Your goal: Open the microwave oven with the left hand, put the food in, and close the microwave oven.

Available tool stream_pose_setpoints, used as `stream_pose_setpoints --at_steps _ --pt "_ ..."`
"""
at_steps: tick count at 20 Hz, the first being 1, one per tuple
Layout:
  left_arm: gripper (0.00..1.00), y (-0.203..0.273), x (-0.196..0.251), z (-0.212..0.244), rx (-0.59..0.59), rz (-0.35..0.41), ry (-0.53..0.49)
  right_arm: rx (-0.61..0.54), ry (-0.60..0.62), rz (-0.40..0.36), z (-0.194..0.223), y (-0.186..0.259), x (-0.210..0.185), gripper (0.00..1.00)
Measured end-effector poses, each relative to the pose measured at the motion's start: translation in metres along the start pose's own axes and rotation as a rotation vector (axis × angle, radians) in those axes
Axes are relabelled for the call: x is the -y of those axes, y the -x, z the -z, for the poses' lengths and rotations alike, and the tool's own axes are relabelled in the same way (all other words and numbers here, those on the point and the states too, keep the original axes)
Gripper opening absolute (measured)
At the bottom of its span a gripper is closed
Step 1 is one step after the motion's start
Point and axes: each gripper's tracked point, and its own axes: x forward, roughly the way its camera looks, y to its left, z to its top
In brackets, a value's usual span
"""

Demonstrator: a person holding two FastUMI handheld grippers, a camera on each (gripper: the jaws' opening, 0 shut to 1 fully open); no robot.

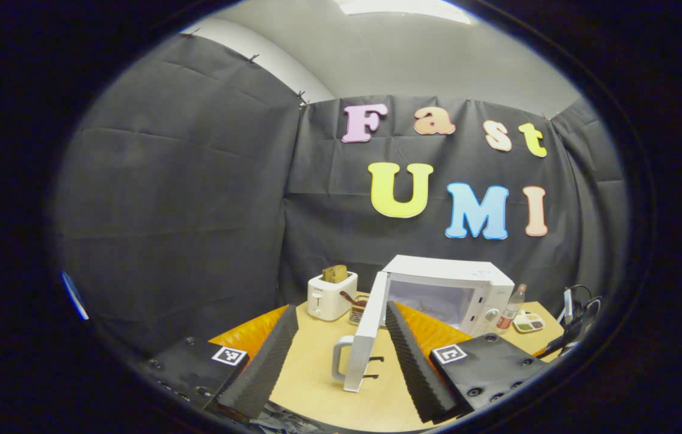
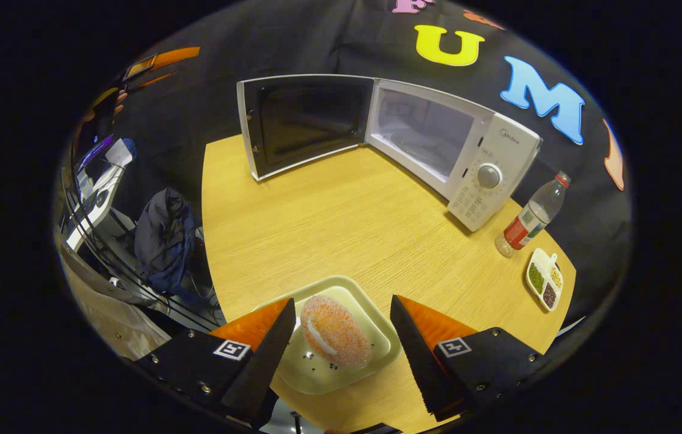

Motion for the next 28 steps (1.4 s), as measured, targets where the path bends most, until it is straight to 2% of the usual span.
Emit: stream_pose_setpoints --at_steps 7,11,12,13,14,15,16,18,19,20,21,23,28 --pt "0.96 0.021 0.039 0.014 -0.056 -0.013 -0.029 -0.081 0.03 -0.091 0.043 -0.038 -0.001 0.97" --pt "0.96 0.028 0.057 0.008 -0.048 -0.025 -0.039 -0.082 0.041 -0.092 0.047 -0.046 0.006 0.97" --pt "0.96 0.028 0.062 0.007 -0.045 -0.025 -0.044 -0.08 0.026 -0.1 0.048 -0.05 0.008 0.94" --pt "0.96 0.028 0.066 0.005 -0.043 -0.023 -0.05 -0.078 0.014 -0.106 0.047 -0.049 0.008 0.83" --pt "0.96 0.027 0.07 0.003 -0.038 -0.021 -0.055 -0.077 0.009 -0.104 0.047 -0.049 0.009 0.83" --pt "0.96 0.026 0.072 0.0 -0.033 -0.019 -0.059 -0.075 0.012 -0.104 0.047 -0.049 0.008 0.78" --pt "0.94 0.025 0.075 -0.003 -0.026 -0.017 -0.062 -0.067 0.023 -0.108 0.046 -0.05 0.008 0.77" --pt "0.94 0.02 0.078 -0.005 -0.017 -0.007 -0.071 -0.072 0.021 -0.089 0.047 -0.049 0.009 0.6" --pt "0.96 0.016 0.078 -0.005 -0.014 -0.002 -0.074 -0.077 0.012 -0.079 0.046 -0.047 0.008 0.6" --pt "0.95 0.013 0.078 -0.005 -0.016 0.006 -0.072 -0.066 -0.007 -0.068 0.043 -0.044 0.008 0.57" --pt "0.95 0.008 0.077 -0.005 -0.017 0.015 -0.067 -0.048 -0.031 -0.067 0.036 -0.041 0.005 0.6" --pt "0.94 -0.005 0.073 -0.003 -0.016 0.042 -0.046 -0.013 -0.083 -0.048 0.019 -0.036 0.004 0.6" --pt "0.94 -0.041 0.051 -0.006 -0.014 0.116 -0.005 0.098 -0.174 0.057 -0.055 -0.032 0.01 0.6"
